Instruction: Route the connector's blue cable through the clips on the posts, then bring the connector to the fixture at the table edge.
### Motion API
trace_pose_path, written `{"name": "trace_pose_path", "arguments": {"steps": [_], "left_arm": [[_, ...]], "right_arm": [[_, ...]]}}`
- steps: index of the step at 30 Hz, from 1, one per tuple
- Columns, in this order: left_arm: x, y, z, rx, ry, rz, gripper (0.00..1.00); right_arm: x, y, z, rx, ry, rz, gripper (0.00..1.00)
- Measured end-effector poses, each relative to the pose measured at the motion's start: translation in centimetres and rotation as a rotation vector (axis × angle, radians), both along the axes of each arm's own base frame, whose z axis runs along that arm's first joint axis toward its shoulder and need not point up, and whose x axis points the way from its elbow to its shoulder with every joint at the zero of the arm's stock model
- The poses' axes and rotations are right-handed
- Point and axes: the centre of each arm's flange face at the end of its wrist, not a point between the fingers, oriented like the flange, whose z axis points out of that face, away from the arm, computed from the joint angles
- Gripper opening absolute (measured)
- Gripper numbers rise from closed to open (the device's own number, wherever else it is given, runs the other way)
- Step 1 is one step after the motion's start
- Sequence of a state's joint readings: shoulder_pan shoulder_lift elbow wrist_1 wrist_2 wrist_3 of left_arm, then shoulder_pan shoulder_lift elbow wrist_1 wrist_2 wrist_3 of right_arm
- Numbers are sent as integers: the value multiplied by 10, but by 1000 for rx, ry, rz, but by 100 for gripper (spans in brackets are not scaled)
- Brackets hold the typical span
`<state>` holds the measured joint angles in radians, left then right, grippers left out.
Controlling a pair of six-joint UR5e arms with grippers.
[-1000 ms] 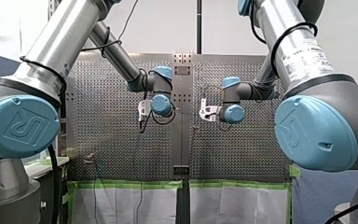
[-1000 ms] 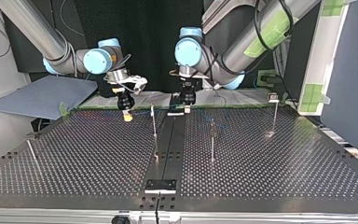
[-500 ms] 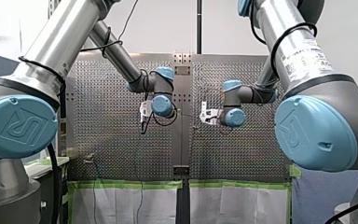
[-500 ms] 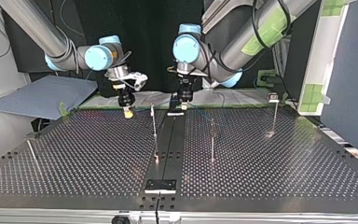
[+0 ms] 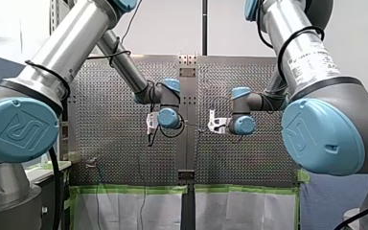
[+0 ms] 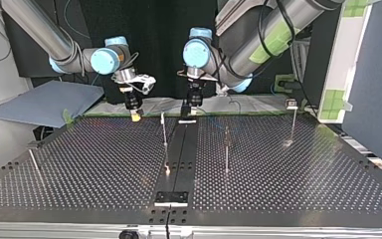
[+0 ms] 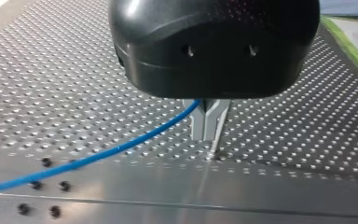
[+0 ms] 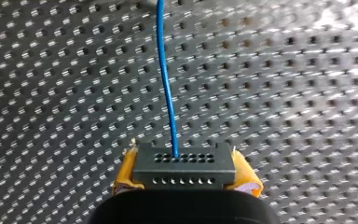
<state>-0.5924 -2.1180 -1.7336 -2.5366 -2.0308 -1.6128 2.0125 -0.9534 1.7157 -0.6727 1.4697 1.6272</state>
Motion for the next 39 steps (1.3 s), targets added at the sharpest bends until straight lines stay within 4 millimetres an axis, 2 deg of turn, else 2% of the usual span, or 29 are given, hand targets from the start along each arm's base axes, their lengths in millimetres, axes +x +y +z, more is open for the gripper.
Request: {"name": "trace_pose_path", "arguments": {"steps": [4, 7, 10, 22, 32, 39], "left_arm": [[1, 1, -15, 10, 16, 2, 0], [3, 1, -18, 11, 18, 1, 0], [4, 2, -18, 9, 17, 0, 0], [4, -4, -18, -3, 6, -44, 0], [5, -4, -18, -16, 9, -57, 0], [5, -5, -18, -29, 12, -64, 0]], "right_arm": [[-6, -3, -24, 22, 23, -9, 0], [-10, -7, -38, 32, 31, -17, 0], [-15, -11, -44, 32, 32, -25, 0], [-24, -26, -41, -18, -3, 0, 0], [-27, -31, -39, -31, -29, 62, 0], [-38, -38, -40, -23, -29, 51, 0]]}}
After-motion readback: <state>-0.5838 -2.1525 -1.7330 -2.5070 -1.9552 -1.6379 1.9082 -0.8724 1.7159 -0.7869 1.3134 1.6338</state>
